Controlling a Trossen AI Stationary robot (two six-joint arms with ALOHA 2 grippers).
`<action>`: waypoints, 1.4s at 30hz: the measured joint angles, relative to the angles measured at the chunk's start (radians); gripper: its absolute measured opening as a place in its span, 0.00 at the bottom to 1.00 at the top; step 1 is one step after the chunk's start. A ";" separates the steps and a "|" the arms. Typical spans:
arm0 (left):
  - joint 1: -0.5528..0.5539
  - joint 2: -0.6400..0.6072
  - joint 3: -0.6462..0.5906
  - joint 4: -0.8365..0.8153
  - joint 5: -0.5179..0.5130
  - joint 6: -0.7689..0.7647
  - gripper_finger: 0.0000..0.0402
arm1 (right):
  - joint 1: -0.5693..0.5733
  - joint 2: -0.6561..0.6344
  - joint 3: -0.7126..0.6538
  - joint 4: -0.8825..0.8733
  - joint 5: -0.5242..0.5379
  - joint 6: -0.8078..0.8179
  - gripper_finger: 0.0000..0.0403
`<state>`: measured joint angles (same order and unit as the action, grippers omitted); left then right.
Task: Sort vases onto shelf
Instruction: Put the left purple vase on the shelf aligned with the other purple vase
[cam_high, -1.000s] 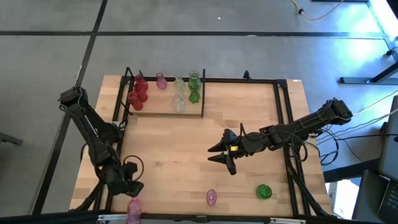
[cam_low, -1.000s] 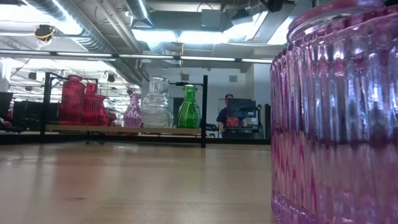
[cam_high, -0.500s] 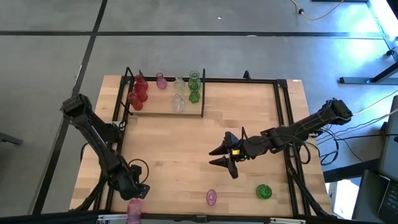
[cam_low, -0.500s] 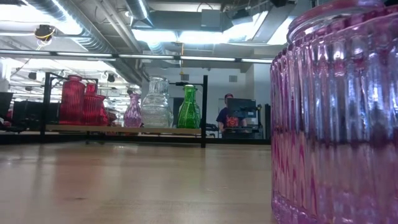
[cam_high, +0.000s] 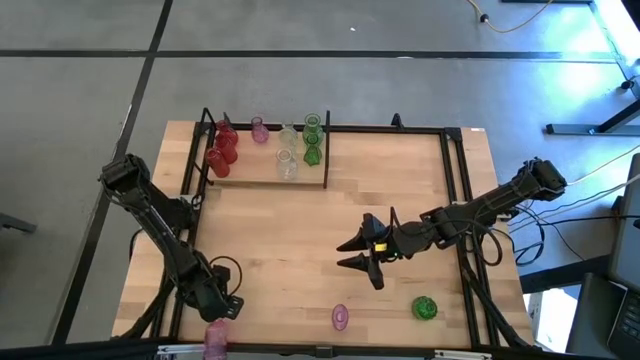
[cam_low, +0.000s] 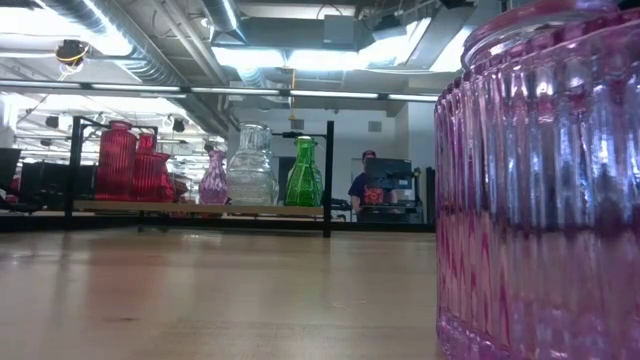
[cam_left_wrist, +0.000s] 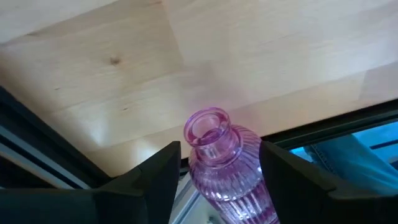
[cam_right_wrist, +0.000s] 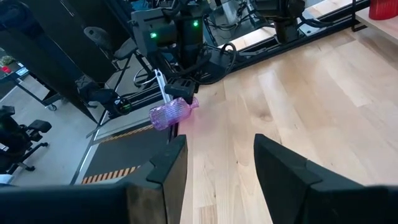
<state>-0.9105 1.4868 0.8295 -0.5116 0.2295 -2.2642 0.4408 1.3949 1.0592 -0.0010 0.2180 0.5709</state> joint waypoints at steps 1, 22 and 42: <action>0.000 0.000 0.000 -0.004 -0.001 0.003 0.53 | 0.000 0.000 0.000 0.000 0.000 0.000 0.42; 0.025 0.018 0.000 -0.006 0.007 -0.006 0.70 | 0.020 0.000 0.000 0.000 0.011 0.000 0.42; 0.050 0.138 0.000 0.101 -0.019 0.006 0.70 | 0.018 0.000 0.000 0.003 0.015 0.011 0.42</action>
<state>-0.8610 1.6245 0.8299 -0.4103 0.2104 -2.2581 0.4587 1.3949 1.0588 0.0025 0.2333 0.5823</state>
